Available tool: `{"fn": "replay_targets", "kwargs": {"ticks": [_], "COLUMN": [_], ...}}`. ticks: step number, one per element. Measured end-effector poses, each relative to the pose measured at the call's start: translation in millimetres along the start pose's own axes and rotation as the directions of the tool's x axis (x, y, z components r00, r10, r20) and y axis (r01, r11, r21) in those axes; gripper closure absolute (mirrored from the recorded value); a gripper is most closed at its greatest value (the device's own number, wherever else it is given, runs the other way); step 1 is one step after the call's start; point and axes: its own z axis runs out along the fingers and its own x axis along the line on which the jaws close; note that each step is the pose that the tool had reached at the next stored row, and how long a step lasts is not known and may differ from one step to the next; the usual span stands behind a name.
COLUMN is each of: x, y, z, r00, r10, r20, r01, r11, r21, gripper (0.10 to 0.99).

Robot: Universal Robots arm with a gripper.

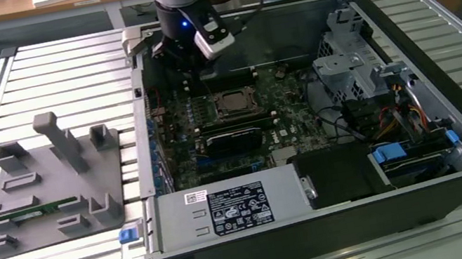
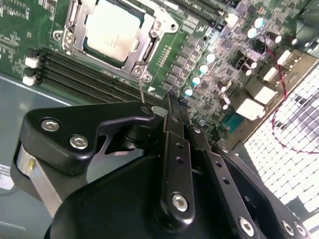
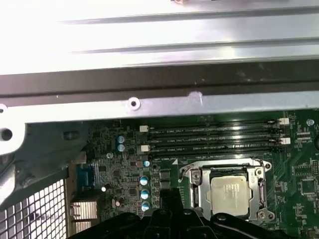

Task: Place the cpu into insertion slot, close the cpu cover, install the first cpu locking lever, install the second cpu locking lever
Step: 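Install the first cpu locking lever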

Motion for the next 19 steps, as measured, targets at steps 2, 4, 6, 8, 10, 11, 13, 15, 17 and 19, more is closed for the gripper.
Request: {"fn": "replay_targets", "kwargs": {"ticks": [2, 4, 6, 8, 10, 11, 13, 15, 17, 19], "x": [0.3, 0.6, 0.7, 0.9, 1.0, 0.6, -0.8, -3.5, -8.0, -13.6], "y": [2.8, 5.0, 7.3, 9.4, 11.1, 11.3, 11.5, 11.7, 12.0, 12.5], "z": [0.1, 0.2, 0.3, 0.4, 0.5, 0.5, 0.5, 0.6, 0.6, 0.7], "r00": [1.0000, 1.0000, 1.0000, 1.0000, 0.9999, 0.9999, 0.9999, 0.9999, 0.9999, 0.9999], "r10": [-0.002, -0.003, -0.005, -0.007, -0.011, -0.013, -0.014, -0.014, -0.014, -0.015], "r20": [-0.0001, -0.0002, -0.0003, -0.0003, -0.0006, -0.0006, -0.0007, -0.0009, -0.0019, -0.0032], "r01": [0.002, 0.003, 0.005, 0.007, 0.011, 0.013, 0.014, 0.014, 0.014, 0.015], "r11": [1.0000, 1.0000, 1.0000, 1.0000, 0.9999, 0.9999, 0.9999, 0.9999, 0.9999, 0.9999], "r21": [0.000, 0.000, 0.000, 0.000, 0.000, 0.000, 0.000, 0.000, 0.000, 0.000], "gripper": [0.980, 0.980, 0.980, 0.980, 0.980, 0.980, 0.980, 0.980, 0.980, 0.980]}}
